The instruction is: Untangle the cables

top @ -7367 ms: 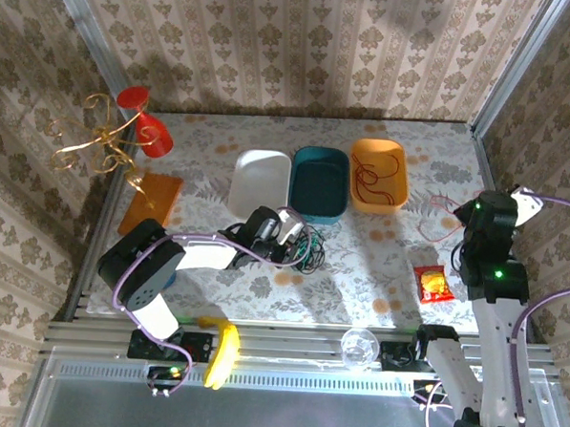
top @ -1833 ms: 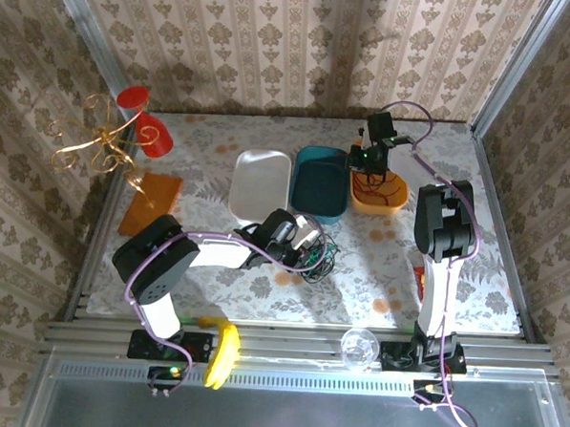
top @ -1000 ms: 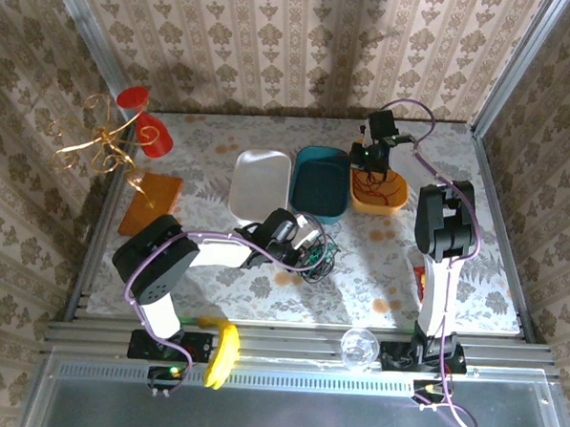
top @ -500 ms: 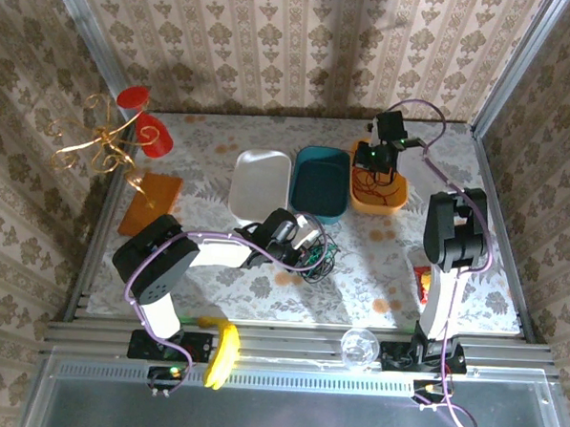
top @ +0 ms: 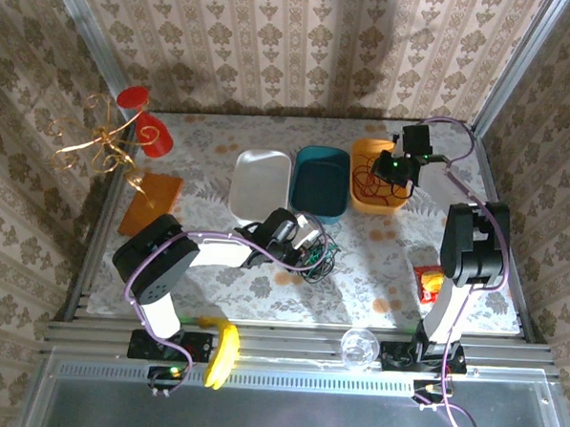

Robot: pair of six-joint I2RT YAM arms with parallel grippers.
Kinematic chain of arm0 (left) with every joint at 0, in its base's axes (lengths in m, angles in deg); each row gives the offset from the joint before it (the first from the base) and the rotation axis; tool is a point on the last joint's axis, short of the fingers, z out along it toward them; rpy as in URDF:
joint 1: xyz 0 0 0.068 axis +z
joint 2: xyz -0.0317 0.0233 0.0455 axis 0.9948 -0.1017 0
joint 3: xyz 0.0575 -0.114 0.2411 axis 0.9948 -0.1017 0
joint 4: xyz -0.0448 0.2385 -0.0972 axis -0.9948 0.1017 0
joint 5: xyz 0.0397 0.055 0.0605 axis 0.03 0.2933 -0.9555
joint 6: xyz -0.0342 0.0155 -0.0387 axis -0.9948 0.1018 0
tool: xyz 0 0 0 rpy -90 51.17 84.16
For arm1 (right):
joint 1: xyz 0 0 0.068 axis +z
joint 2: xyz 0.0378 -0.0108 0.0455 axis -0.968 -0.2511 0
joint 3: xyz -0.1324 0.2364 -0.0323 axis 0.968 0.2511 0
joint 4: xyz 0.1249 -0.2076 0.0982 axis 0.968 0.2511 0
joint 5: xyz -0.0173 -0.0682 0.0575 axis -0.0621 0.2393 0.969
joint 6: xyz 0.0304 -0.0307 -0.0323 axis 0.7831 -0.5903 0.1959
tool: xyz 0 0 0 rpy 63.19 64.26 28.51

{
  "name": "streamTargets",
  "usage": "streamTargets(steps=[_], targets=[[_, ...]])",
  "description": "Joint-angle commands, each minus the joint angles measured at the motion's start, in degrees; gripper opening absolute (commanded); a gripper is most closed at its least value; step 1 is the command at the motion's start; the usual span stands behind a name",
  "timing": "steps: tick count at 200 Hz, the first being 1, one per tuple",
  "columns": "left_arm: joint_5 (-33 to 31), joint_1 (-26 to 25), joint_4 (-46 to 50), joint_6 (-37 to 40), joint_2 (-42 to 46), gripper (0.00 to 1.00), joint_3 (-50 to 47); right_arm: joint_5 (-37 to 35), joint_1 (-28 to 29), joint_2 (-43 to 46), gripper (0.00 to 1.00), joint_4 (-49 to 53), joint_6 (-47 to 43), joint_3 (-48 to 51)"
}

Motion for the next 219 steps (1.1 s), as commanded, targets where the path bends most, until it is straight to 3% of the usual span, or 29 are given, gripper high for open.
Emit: streamTargets(steps=[1, 83, 177, 219], targets=[[0.4, -0.8, 4.7, 1.6, -1.9, 0.15, 0.0, 0.7, -1.4, 0.9, 0.02, -0.5, 1.9, 1.2], [-0.1, -0.9, 4.8, 1.5, -1.9, 0.15, 0.3, -3.2, -2.7, -11.8, 0.02, 6.2, 3.3, -8.6], [-1.3, -1.1, 5.0, 1.6, -0.6, 0.14, 0.3, -4.2, 0.4, -16.4, 0.05, 12.0, 1.9, -14.5], [-1.7, -0.2, 3.2, 1.8, 2.6, 0.12, -0.2, -7.1, 0.4, -9.5, 0.22, 12.2, 0.0, -13.2]])
